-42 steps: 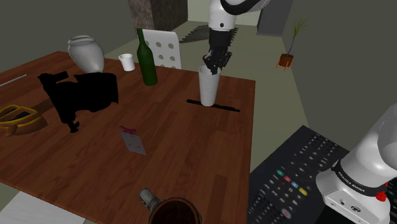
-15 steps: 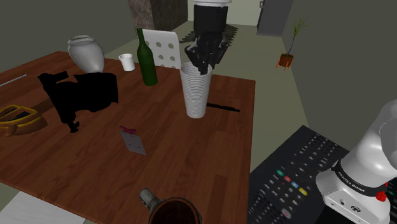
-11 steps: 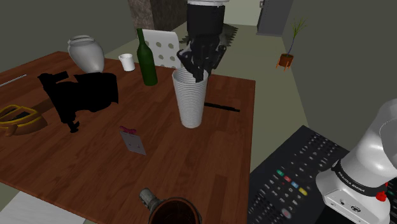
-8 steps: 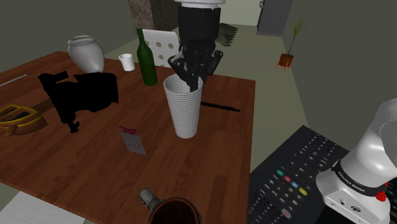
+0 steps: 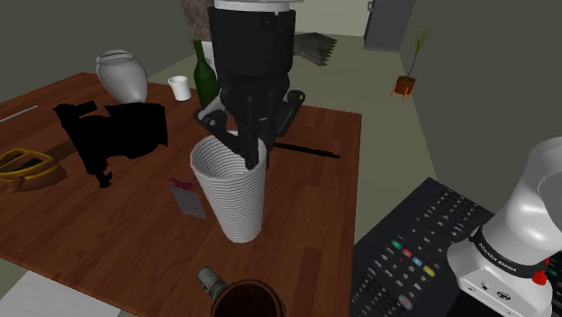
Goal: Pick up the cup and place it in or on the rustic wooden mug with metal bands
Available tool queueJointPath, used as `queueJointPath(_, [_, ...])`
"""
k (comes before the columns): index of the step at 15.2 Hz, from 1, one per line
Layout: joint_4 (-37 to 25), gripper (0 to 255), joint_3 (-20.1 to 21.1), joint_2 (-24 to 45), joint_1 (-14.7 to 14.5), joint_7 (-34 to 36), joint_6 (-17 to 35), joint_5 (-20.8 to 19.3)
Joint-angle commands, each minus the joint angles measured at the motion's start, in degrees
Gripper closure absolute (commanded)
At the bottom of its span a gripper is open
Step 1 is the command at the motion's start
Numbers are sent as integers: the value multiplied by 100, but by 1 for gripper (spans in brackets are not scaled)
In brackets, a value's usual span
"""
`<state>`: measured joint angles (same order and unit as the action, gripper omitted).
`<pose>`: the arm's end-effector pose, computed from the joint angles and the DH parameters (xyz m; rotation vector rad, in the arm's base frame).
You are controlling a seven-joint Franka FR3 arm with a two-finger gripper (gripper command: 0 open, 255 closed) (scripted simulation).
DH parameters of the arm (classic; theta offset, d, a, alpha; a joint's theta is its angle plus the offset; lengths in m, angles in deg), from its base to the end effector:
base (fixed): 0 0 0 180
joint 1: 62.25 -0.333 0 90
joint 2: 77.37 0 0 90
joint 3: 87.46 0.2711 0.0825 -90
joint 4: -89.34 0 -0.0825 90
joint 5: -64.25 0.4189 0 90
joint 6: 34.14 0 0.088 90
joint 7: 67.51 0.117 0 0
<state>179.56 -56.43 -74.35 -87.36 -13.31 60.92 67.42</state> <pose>0.3398 0.5061 0.5488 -3.0612 -0.0443 0.0692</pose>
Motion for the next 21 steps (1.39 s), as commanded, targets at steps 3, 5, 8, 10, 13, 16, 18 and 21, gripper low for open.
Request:
queueJointPath(3, [-655,255,286,555,-422,709,-140,-350])
queueJointPath(5, [-818,255,361,747,-600,949,-132,-480])
queueJointPath(8, [-507,255,350,681,-566,914,122,-439])
queueJointPath(10, [-312,255,344,647,-547,894,287,-418])
queueJointPath(13, [-38,255,337,609,-525,869,529,-395])
queueJointPath(16, [218,255,331,588,-509,849,766,-382])
queueJointPath(18, [379,255,327,582,-502,839,922,-378])
queueJointPath(21, [606,255,322,585,-494,829,1151,-379])
